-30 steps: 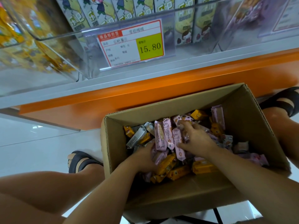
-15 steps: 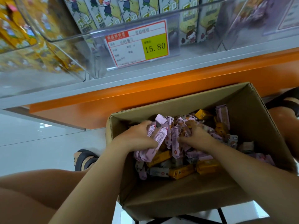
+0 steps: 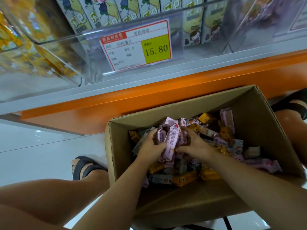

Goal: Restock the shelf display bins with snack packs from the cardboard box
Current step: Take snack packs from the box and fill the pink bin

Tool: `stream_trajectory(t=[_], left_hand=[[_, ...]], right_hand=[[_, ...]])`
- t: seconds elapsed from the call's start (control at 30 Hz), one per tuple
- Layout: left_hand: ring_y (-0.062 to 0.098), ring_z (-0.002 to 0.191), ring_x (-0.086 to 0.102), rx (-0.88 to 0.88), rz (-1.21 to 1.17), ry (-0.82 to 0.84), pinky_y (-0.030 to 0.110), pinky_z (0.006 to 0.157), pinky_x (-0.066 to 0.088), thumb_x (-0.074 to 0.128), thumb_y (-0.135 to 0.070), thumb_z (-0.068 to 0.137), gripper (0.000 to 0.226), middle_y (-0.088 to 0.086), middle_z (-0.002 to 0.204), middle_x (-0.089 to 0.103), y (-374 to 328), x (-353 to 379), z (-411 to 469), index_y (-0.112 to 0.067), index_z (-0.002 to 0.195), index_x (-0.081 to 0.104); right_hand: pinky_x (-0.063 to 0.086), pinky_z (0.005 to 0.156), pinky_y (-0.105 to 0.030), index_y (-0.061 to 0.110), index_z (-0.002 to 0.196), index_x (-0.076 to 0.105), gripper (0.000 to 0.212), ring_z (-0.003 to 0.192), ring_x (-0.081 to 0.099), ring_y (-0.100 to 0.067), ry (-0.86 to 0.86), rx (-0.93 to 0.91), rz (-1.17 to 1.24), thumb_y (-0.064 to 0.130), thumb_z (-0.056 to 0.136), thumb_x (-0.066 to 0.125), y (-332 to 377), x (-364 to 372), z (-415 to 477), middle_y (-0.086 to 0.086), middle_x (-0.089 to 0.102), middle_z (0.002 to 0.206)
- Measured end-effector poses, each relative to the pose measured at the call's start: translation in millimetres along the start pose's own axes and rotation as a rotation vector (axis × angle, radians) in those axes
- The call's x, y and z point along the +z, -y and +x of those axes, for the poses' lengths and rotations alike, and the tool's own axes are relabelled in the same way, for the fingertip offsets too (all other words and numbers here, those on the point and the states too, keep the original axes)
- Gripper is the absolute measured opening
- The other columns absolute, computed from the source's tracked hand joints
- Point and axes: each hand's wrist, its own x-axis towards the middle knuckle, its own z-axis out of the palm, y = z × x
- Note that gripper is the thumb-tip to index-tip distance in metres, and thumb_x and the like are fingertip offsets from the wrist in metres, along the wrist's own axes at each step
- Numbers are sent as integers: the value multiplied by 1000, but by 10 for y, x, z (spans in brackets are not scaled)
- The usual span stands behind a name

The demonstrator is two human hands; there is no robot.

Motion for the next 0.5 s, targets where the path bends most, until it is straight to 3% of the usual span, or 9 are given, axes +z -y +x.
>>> stream_trajectory(t=[0.1, 0.17, 0.27, 0.37, 0.43, 0.5], left_hand=[[21, 123, 47, -12, -4, -34, 29, 90, 41, 55, -18, 95, 61, 1, 143, 43, 23, 7, 20, -24, 148, 27], [20, 118, 50, -18, -18, -61, 31, 91, 42, 53, -20, 96, 51, 3, 139, 46, 39, 24, 31, -20, 143, 33], [19, 115, 49, -79, -174, -37, 39, 100, 42, 50, -29, 98, 37, 1, 135, 48, 40, 34, 43, -22, 133, 43], [18, 127, 44, -53, -155, 78, 47, 108, 38, 60, -43, 90, 59, -4, 143, 43, 86, 6, 44, -27, 141, 36], [20, 132, 41, -43, -104, 154, 47, 109, 36, 68, -54, 80, 78, -4, 150, 37, 121, -14, 34, -38, 146, 28], [14, 133, 37, -32, -115, 201, 40, 111, 32, 66, -47, 84, 79, -13, 150, 32, 144, -21, 25, -40, 149, 21]], right_hand=[[44, 98, -34, 29, 152, 13, 96, 127, 45, -23, -2, -4, 55, 18, 79, 76, 9, 22, -14, -3, 30, 152], [44, 101, -39, 28, 151, 13, 99, 131, 42, -25, 5, 1, 130, 25, 76, 79, 1, 47, -19, 0, 32, 150], [49, 93, -29, 22, 144, 30, 79, 116, 54, -16, -23, -55, 175, 22, 79, 76, -54, 92, 4, 6, 55, 126], [49, 78, -12, 23, 119, 45, 42, 98, 61, -7, -100, -112, 185, 18, 85, 69, -48, 150, -9, 14, 60, 100], [48, 73, -10, 27, 115, 45, 37, 97, 62, -6, -184, -138, 198, 20, 87, 68, -46, 189, 1, 13, 61, 100], [51, 82, -21, 25, 123, 42, 47, 96, 62, -8, -290, -143, 212, 24, 85, 70, -43, 237, 1, 8, 61, 105]])
